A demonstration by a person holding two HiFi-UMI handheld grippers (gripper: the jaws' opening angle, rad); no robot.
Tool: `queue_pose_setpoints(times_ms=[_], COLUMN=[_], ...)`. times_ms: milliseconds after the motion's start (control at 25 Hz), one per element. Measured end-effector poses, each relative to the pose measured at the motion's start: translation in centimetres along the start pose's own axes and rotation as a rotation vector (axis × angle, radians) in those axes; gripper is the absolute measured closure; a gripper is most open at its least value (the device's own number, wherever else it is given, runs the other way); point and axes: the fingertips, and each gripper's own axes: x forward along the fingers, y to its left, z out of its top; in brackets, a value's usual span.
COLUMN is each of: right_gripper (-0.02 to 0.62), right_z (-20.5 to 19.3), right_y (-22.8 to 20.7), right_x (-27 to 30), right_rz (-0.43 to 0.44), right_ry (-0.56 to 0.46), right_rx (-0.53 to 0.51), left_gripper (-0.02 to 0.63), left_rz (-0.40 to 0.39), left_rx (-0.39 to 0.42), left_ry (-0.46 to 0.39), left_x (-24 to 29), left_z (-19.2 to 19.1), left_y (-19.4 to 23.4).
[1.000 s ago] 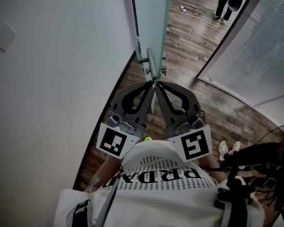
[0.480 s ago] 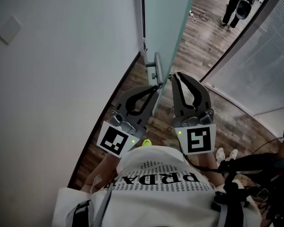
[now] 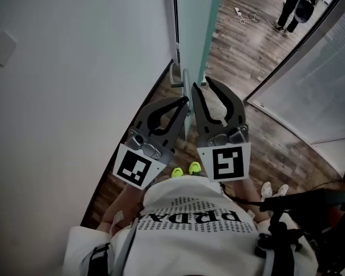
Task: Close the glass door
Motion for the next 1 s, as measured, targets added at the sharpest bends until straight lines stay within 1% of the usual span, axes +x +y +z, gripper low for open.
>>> queue_pose_setpoints(times_ms=[80,160,240,320,400,480,560,680,800,920,1000], right_gripper=[0.538,0.538,0.538,0.538,0.538,0.538,0.538,0.538,0.538,0.537,0.537], right_z=[-0.4,-0.4,-0.6,-1.0,-1.3,-0.7,1.1,5.7,10.4,14.2,16.0], right_y=[0.5,0.5,0.5,0.8,1.0,0.9,0.3,-1.7,-3.1,-2.3,-1.4], right_x=[0.4,0.8,0.9,0.3,-0.5,-1.3,-2.2,-3.4,-3.8,-3.3,-3.1], right_rz=[0.019,0.019,0.024,0.030,0.027,0.019,0.005,-0.025,-0.048,-0.056,-0.057], right_ry=[0.032,0.031,0.023,0.029,0.025,0.020,0.033,0.051,0.060,0.073,0.079], right_rx=[-0.035,-0.057,-0.056,-0.008,0.054,0.066,0.052,0.053,0.055,0.031,0.019], left_gripper=[0.614,0.615,0.614,0.614,0.615,0.614,0.614,0.614,0.615,0.614,0.615], left_rz=[0.021,0.038,0.049,0.046,0.020,-0.007,-0.040,-0.098,-0.139,-0.161,-0.164], left_rx=[0.005,0.011,0.010,-0.003,0.008,0.014,0.018,0.039,0.049,0.048,0.035], left_ry=[-0.007,-0.010,-0.008,0.001,0.012,0.011,0.003,-0.019,-0.027,-0.030,-0.024], left_x=[0.3,0.5,0.6,0.3,0.2,0.4,0.7,1.6,1.7,0.0,-1.4], left_z=[0.3,0.4,0.0,-0.8,-1.6,-1.4,0.5,6.1,11.2,14.7,16.1], left_y=[0.4,0.8,1.0,0.8,0.6,0.5,0.1,-0.3,-0.2,0.5,0.9])
